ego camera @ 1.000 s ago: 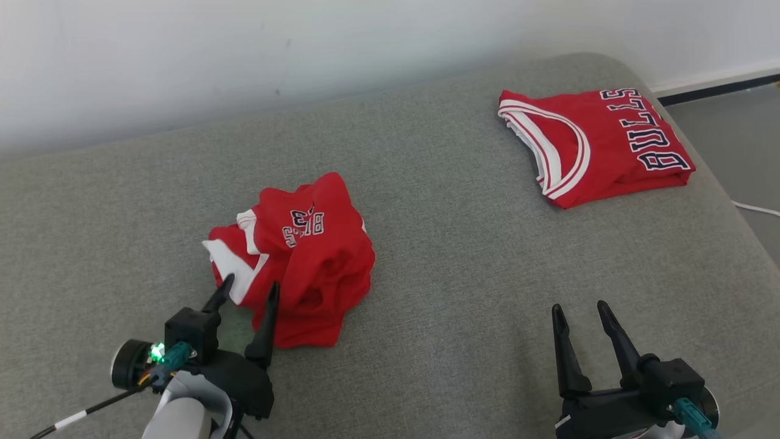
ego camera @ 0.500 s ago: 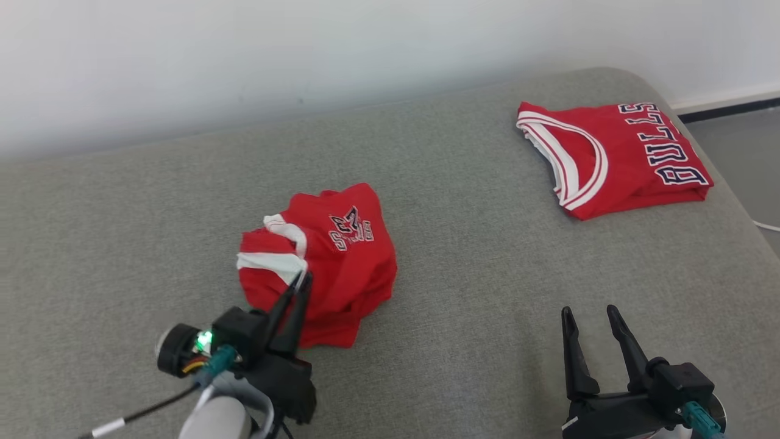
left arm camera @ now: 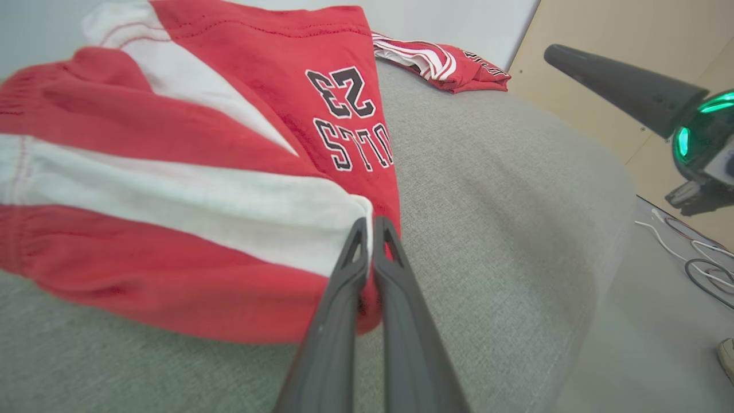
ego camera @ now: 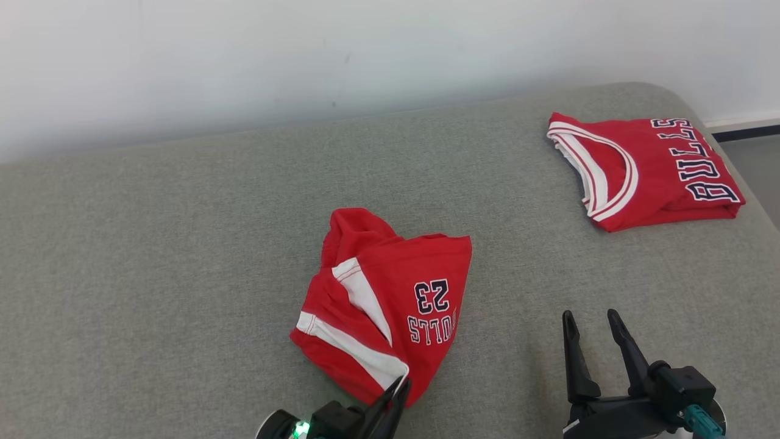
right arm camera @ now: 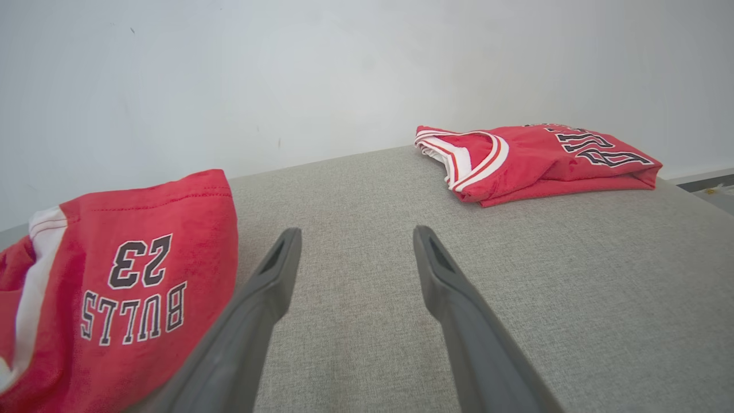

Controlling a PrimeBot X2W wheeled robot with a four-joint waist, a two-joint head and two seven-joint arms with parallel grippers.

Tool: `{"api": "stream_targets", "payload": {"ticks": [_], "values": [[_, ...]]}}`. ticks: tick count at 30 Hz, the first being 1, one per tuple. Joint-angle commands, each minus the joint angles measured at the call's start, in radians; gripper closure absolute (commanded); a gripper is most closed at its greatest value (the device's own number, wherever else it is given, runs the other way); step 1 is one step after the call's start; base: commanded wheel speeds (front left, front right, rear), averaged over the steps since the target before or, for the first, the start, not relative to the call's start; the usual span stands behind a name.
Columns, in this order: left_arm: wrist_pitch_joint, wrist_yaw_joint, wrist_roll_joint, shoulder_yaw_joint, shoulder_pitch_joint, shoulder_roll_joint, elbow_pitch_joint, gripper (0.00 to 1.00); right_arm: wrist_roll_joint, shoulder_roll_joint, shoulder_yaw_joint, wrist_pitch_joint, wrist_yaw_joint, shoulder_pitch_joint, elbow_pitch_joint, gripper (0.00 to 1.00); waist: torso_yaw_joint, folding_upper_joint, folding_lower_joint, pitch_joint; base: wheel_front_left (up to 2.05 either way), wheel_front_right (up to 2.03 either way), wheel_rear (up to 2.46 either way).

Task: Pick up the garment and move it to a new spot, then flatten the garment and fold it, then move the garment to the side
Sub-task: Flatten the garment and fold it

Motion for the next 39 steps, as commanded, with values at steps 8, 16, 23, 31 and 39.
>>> {"api": "stream_targets", "payload": {"ticks": [8, 16, 23, 31, 39], "values": [[-0.003, 0.019, 0.03, 0.079, -0.004, -0.009, -0.191, 0.0, -0.009, 0.003, -0.019, -0.004, -0.003, 0.008, -0.004, 0.0, 0.04, -0.0001, 0.0, -0.005, 0.0, 0.0, 0.0], [-0.003, 0.08, 0.078, 0.278, 0.06, 0.056, -0.354, 0.0, -0.009, 0.003, -0.017, -0.004, -0.003, 0.005, 0.0, 0.0, 0.062, -0.0001, 0.0, -0.013, 0.0, 0.0, 0.0], [-0.003, 0.12, 0.081, 0.457, 0.131, 0.108, -0.36, 0.0, -0.013, 0.003, -0.025, -0.004, -0.003, 0.01, -0.003, 0.0, 0.071, -0.0001, 0.0, -0.011, 0.0, 0.0, 0.0], [-0.003, 0.133, 0.099, 0.583, 0.209, 0.082, -0.337, 0.0, -0.035, 0.003, -0.008, -0.004, -0.003, 0.003, 0.001, 0.0, 0.097, -0.0001, 0.0, -0.012, 0.0, 0.0, 0.0], [-0.003, 0.113, 0.122, 0.606, 0.231, 0.046, -0.335, 0.0, -0.057, -0.025, 0.118, 0.0, -0.003, -0.058, 0.017, 0.0, 0.116, -0.0001, 0.0, -0.035, 0.0, 0.0, 0.0]]}}
